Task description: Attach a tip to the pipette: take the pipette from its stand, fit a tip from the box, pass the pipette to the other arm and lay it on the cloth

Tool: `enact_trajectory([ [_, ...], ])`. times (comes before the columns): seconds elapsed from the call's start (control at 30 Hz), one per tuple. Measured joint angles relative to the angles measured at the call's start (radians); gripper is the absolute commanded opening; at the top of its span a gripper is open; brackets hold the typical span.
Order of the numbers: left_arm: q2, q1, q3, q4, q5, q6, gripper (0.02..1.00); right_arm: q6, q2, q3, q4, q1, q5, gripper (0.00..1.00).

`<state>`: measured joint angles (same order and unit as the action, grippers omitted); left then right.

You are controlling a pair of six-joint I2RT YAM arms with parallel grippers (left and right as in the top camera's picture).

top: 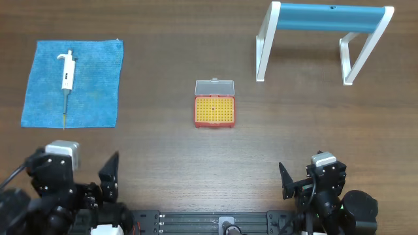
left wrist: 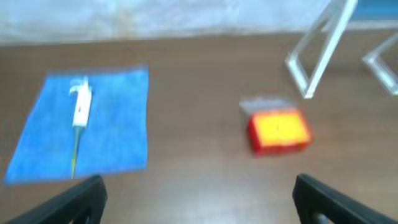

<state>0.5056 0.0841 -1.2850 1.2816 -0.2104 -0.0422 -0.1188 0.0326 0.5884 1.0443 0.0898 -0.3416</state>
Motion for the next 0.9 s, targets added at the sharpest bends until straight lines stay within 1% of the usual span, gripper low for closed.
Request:
enact_trajectory([
  [0.1, -0.103, -0.008, 0.173, -0.336, -0.039, 0.003, 0.963, 0.0, 0.0, 0.0, 0.0, 0.0, 0.0, 0.985],
  [0.13, -0.127, -0.008, 0.227, -0.409, -0.051, 0.003, 0.963, 0.0, 0.0, 0.0, 0.0, 0.0, 0.0, 0.985],
  [0.23, -0.218, -0.009, 0.505, -0.782, -0.086, 0.008, 0.965, 0.0, 0.0, 0.0, 0.0, 0.0, 0.0, 0.985],
  [0.27, -0.236, -0.009, 0.567, -0.865, -0.087, 0.009, 0.965, 0.0, -0.001, 0.0, -0.001, 0.0, 0.0, 0.985],
  [0.37, -0.328, -0.009, 0.868, -1.289, -0.106, 0.011, 0.963, 0.0, -0.001, 0.0, 0.0, 0.0, 0.0, 0.985],
  [0.47, -0.425, -0.009, 1.072, -1.5, -0.11, 0.014, 0.963, 0.0, -0.001, 0.0, 0.0, 0.0, 0.0, 0.985],
  [0.53, -0.476, -0.009, 1.165, -1.545, -0.108, 0.015, 0.965, 0.0, -0.001, 0.0, 0.0, 0.0, 0.0, 0.985],
  [0.6, -0.485, -0.009, 1.21, -1.544, -0.096, 0.036, 0.965, 0.0, -0.001, 0.0, 0.0, 0.0, 0.0, 0.985],
  [0.73, -0.486, -0.009, 1.253, -1.482, 0.014, 0.138, 0.965, 0.0, -0.001, 0.0, 0.0, 0.0, 0.0, 0.985],
  [0.83, -0.488, -0.009, 1.266, -1.447, 0.097, 0.184, 0.963, 0.0, -0.001, 0.0, 0.0, 0.0, 0.0, 0.985],
  [0.9, -0.489, -0.009, 1.27, -1.409, 0.129, 0.2, 0.965, 0.0, -0.001, 0.0, -0.001, 0.0, 0.0, 0.985],
])
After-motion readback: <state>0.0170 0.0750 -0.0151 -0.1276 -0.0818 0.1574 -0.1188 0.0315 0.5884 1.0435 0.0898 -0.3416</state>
